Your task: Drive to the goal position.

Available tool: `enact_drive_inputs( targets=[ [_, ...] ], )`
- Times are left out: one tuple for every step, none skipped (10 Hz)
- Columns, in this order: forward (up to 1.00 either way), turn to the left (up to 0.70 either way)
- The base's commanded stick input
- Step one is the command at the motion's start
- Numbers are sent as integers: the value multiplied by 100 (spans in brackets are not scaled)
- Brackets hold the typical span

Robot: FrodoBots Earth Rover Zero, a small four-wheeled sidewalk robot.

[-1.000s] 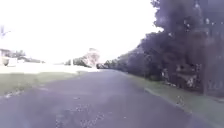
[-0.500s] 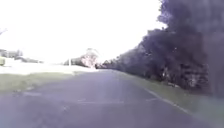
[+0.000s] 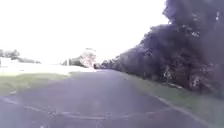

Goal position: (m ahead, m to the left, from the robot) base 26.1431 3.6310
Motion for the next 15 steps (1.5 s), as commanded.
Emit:
enact_drive_inputs(
  targets=[
    [100, 27],
    [100, 27],
    [100, 27],
    [100, 27],
    [100, 14],
    [100, 0],
    [100, 0],
    [100, 0],
    [100, 0],
    [100, 0],
    [100, 0],
    [100, 0],
    [100, 0],
    [100, 0],
    [100, 0]
  ],
)
